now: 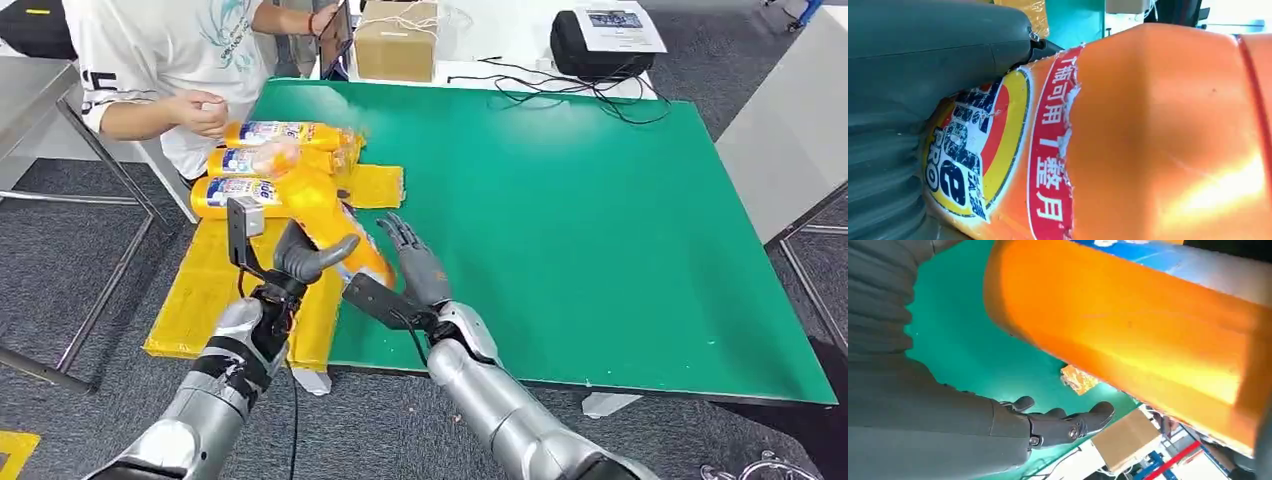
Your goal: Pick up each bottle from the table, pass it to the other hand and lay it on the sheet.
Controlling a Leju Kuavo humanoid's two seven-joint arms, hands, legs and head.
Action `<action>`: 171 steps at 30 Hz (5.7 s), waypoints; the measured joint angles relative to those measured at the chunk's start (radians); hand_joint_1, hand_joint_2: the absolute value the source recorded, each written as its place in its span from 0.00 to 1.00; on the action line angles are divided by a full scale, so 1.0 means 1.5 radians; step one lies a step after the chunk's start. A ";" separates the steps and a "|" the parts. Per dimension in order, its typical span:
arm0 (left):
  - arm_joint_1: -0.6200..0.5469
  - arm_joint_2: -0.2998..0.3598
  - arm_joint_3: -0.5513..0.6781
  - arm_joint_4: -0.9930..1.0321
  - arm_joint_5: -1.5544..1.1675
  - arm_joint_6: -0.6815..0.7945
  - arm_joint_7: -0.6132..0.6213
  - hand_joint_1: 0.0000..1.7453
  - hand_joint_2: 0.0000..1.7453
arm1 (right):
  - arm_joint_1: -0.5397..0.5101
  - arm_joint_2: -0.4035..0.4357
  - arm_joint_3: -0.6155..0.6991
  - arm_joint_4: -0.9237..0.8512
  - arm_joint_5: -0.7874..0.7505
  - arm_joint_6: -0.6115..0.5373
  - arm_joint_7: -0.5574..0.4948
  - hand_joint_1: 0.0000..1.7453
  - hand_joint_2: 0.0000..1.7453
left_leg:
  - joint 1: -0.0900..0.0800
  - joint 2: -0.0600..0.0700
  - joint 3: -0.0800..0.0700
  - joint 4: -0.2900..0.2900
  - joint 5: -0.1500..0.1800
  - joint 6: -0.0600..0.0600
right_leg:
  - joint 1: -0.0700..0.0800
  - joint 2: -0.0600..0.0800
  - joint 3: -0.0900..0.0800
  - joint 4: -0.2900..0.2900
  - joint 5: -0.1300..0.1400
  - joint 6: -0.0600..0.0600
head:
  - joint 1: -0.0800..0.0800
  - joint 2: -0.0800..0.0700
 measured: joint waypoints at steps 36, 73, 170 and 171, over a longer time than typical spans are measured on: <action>-0.068 0.249 -0.093 0.177 -0.844 0.338 -0.112 1.00 1.00 | 0.146 -0.085 -0.158 -0.349 -0.232 0.066 -0.089 0.00 1.00 | 0.000 0.000 0.000 0.000 0.000 0.000 | 0.000 0.000 0.000 0.000 0.000 0.000 | 0.000 0.000; -0.136 0.297 -0.292 0.279 -0.992 0.390 -0.031 0.00 1.00 | 0.114 -0.085 -0.126 -0.305 -0.228 0.089 -0.094 0.00 1.00 | 0.000 -0.001 0.002 0.000 0.002 0.000 | 0.000 0.000 0.002 0.001 0.000 0.000 | 0.000 0.000; 0.151 -0.077 -0.065 -0.166 -0.275 0.295 -0.059 0.00 1.00 | 0.259 -0.003 -0.109 -0.396 -0.232 -0.074 -0.072 0.00 1.00 | 0.000 -0.003 -0.001 0.000 0.000 0.000 | 0.000 -0.001 0.000 0.000 -0.002 0.002 | 0.000 0.000; 0.161 -0.082 -0.066 -0.172 -0.265 0.306 -0.063 0.00 1.00 | 0.265 -0.003 -0.108 -0.400 -0.235 -0.077 -0.072 0.00 1.00 | 0.000 -0.003 -0.001 0.000 0.000 0.000 | 0.000 -0.001 0.000 0.000 -0.002 0.002 | 0.000 0.000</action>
